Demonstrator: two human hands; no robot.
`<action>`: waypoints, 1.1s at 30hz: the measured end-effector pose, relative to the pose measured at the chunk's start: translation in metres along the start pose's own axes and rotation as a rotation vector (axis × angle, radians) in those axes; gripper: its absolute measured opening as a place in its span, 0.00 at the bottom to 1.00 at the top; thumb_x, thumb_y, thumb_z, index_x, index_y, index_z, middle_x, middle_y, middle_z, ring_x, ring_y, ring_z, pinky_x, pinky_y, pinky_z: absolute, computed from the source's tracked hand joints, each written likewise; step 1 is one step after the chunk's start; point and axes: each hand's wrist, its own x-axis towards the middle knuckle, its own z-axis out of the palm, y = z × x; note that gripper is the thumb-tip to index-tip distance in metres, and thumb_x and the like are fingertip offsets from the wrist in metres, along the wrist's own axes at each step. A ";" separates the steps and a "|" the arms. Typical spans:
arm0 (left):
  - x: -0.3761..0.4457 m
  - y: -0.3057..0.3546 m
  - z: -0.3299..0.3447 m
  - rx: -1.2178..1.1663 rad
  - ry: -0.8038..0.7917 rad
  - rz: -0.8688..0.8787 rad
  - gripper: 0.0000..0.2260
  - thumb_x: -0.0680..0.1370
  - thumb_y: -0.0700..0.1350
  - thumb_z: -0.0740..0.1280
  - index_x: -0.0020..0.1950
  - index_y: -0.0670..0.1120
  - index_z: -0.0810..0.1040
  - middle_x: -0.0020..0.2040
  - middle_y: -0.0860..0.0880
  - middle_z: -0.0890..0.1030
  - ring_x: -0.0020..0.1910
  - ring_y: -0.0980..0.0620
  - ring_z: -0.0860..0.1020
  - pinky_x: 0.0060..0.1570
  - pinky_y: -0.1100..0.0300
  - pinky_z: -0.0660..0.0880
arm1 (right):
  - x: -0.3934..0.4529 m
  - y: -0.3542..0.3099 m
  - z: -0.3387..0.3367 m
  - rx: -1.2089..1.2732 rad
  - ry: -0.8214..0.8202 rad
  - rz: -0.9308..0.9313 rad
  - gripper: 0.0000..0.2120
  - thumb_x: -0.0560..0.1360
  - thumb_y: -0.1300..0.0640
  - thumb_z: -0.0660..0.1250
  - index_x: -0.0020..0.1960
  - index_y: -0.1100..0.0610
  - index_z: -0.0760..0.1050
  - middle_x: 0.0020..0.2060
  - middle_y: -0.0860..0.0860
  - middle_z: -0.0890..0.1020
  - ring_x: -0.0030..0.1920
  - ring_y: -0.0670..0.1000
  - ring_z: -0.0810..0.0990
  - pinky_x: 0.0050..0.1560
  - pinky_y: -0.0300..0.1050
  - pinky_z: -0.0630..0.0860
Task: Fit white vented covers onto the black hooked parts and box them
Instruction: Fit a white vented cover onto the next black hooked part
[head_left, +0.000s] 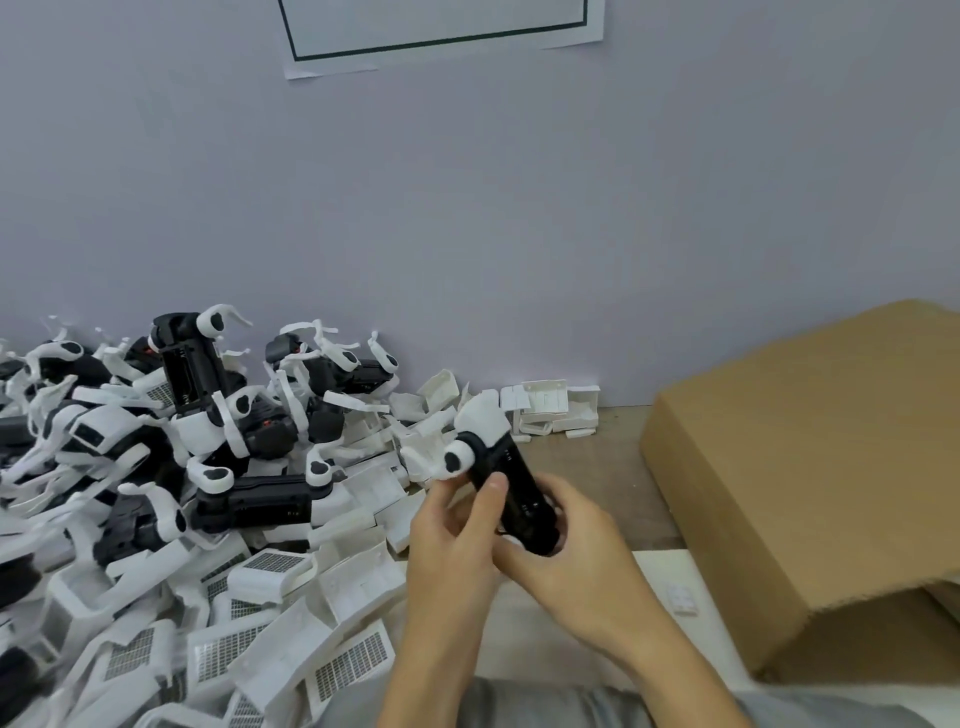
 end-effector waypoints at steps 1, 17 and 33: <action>0.001 0.000 0.000 -0.023 0.016 -0.006 0.07 0.79 0.44 0.68 0.56 0.46 0.83 0.48 0.45 0.87 0.49 0.45 0.86 0.48 0.53 0.80 | 0.000 -0.001 -0.001 0.002 -0.018 0.008 0.26 0.62 0.38 0.74 0.58 0.40 0.75 0.50 0.37 0.84 0.51 0.38 0.82 0.51 0.38 0.78; -0.001 0.004 0.000 0.043 -0.050 0.106 0.07 0.78 0.38 0.70 0.55 0.43 0.83 0.48 0.48 0.87 0.51 0.53 0.85 0.47 0.67 0.78 | -0.001 -0.006 0.010 -0.055 0.081 -0.087 0.13 0.60 0.44 0.73 0.43 0.43 0.79 0.34 0.43 0.83 0.31 0.42 0.79 0.28 0.30 0.71; -0.005 0.000 0.001 0.255 -0.081 0.277 0.09 0.80 0.42 0.66 0.54 0.55 0.81 0.48 0.51 0.86 0.47 0.52 0.84 0.45 0.57 0.82 | 0.001 -0.014 -0.004 0.312 0.018 -0.086 0.37 0.68 0.40 0.74 0.73 0.45 0.67 0.64 0.40 0.79 0.66 0.41 0.76 0.65 0.46 0.73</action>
